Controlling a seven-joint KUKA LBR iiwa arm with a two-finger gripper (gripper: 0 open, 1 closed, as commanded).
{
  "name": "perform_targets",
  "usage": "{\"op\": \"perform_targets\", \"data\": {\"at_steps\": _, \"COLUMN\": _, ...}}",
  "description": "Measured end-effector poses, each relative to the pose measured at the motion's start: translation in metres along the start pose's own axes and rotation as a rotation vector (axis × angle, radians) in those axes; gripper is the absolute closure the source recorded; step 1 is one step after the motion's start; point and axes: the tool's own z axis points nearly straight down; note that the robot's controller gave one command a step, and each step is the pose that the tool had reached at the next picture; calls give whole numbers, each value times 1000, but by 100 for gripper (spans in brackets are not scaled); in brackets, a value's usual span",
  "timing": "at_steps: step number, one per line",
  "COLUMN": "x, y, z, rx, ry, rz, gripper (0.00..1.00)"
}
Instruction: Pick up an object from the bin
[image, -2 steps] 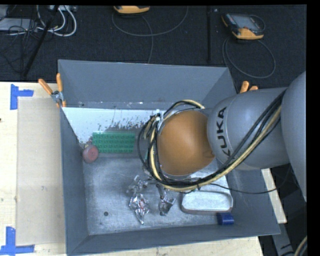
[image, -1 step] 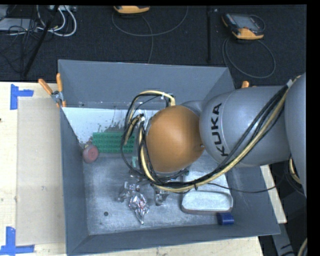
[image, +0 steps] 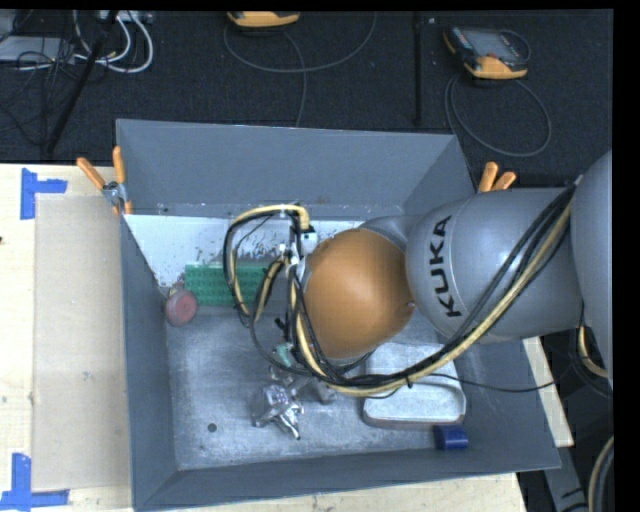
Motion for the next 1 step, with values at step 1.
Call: {"op": "perform_targets", "data": {"at_steps": 1, "x": -1, "y": 0, "z": -1, "rx": 1, "ry": 1, "rz": 6, "gripper": 0}}
